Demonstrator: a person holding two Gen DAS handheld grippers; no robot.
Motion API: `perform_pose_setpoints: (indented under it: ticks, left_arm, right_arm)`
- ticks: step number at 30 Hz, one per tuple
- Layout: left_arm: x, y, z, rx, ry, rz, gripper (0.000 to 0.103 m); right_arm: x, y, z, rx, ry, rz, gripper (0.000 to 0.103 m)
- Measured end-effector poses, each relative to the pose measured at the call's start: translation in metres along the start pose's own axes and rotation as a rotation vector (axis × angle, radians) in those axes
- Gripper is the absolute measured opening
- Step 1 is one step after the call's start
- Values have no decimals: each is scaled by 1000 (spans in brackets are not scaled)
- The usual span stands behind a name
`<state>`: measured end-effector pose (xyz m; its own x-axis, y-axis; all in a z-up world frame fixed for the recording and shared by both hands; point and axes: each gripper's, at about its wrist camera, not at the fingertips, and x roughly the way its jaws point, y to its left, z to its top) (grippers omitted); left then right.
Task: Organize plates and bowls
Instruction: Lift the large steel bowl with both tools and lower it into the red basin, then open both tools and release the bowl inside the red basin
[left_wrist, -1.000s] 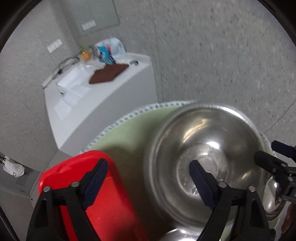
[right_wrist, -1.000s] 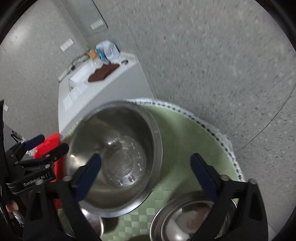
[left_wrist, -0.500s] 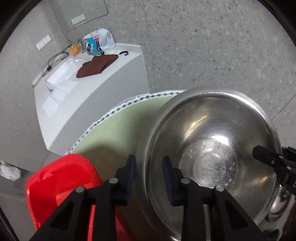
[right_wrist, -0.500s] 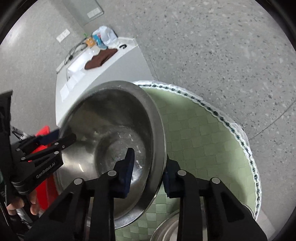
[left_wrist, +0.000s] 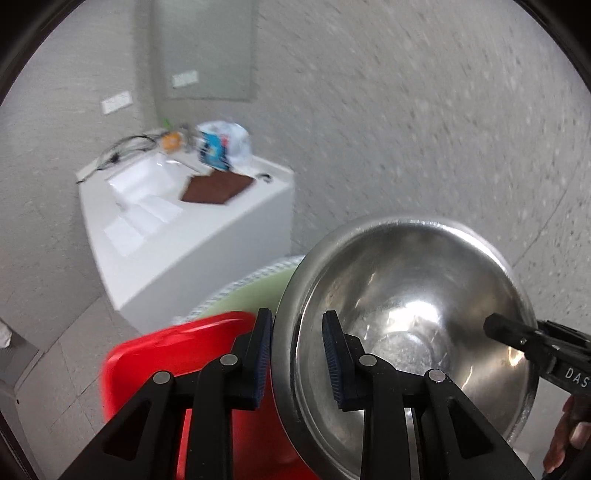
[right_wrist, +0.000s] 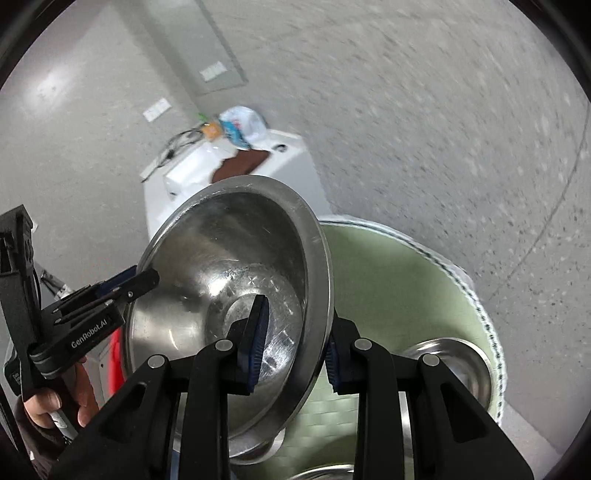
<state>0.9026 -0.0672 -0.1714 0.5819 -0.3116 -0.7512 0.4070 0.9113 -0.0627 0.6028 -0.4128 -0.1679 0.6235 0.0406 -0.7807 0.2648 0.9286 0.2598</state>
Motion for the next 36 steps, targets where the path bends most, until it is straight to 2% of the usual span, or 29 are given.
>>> perform_pose_setpoints:
  ticks: [6,11,17,28,33,36]
  left_arm:
    - [-60,65,-47,-68,-53,72,24]
    - [-81,102,-89,-141,-18,120,24]
    - [-62,129,-110,-181,53,144,24]
    - [-10,145,-101,-210,125,111,23]
    - [-5,150,-104,-201,113,106,23]
    - [-7,153,-107,-207,106,84,25]
  right_arm:
    - [13,69,-16,-64,21,70,28]
    - [53,116,-40,-110,99,125,28]
    - [97,135,-64,-144,186,117,28]
    - [127,135,-78,-163,230,60,30]
    - [132,139,-82,-178,213,48,39]
    - [133,147,-85,-204,208,44,54]
